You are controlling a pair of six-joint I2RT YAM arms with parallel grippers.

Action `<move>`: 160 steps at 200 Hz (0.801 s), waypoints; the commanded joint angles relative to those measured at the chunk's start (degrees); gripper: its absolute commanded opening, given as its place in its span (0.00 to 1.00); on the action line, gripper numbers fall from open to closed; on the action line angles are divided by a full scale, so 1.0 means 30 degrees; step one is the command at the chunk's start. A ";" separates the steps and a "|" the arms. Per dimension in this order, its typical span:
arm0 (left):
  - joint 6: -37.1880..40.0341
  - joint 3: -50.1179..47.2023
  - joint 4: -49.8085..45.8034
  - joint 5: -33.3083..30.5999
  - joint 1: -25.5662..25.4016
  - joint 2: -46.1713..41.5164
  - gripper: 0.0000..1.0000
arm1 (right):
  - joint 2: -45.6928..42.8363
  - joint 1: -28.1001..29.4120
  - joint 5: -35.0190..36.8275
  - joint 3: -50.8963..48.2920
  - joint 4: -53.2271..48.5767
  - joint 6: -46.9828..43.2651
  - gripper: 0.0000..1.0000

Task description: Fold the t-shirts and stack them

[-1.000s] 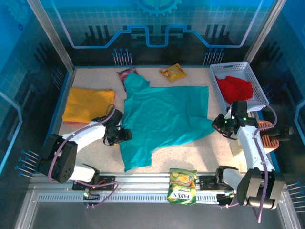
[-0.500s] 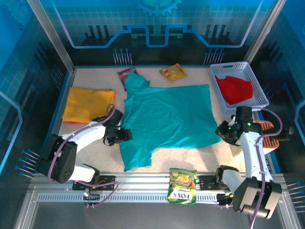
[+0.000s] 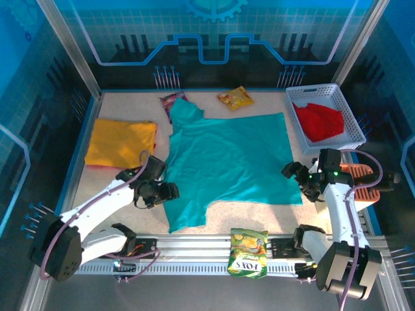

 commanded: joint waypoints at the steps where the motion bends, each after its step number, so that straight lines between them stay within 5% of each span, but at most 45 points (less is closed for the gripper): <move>1: -0.3033 -0.0782 -0.2208 0.0315 -0.1158 -0.1234 0.69 | 0.0036 0.0531 -0.0842 -0.0452 0.1255 -0.0432 1.00; 95: -1.0538 -0.3650 -0.2451 0.1032 -0.6888 -0.5139 0.54 | 0.0495 0.0496 -0.0612 -0.2053 0.2122 0.0819 0.98; 160: -1.2444 -0.4719 0.1776 0.0381 -0.8691 -0.3334 0.50 | 0.0663 0.0411 0.0059 -0.1895 0.1516 0.1047 0.98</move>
